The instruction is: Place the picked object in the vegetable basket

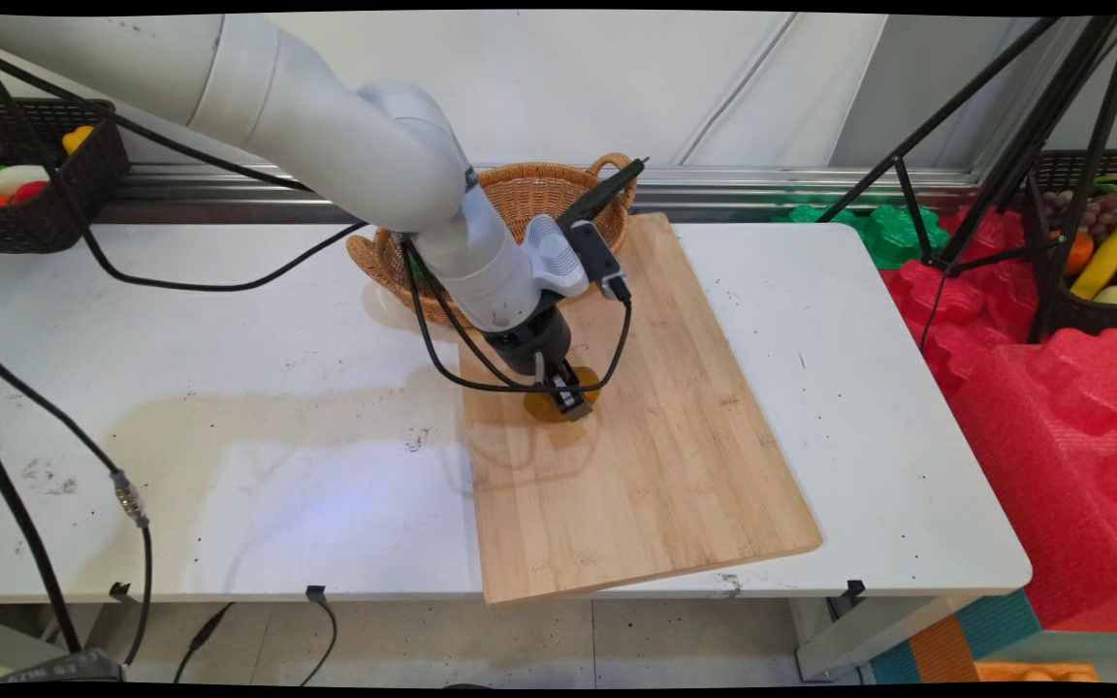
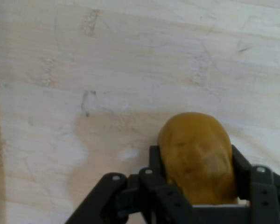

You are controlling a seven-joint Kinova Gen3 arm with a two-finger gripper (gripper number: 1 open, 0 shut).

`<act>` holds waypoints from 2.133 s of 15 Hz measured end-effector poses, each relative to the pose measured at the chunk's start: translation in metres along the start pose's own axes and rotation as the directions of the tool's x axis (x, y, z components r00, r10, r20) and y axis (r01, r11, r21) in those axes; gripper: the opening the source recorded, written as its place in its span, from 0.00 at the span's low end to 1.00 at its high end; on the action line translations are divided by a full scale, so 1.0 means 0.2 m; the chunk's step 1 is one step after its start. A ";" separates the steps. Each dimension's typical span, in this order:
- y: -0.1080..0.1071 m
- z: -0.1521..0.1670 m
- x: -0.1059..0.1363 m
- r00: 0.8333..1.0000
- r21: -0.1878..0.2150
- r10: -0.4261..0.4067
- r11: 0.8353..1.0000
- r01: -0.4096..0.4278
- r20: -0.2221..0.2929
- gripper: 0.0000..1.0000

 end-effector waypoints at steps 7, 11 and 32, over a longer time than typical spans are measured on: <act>-0.01 -0.10 0.04 0.999 0.020 -0.008 1.000 0.008 -0.047 0.00; -0.05 -0.33 0.14 0.988 0.040 -0.054 0.997 0.060 -0.144 0.00; -1.02 -0.40 0.46 0.879 0.378 -0.322 0.810 0.448 -0.352 0.00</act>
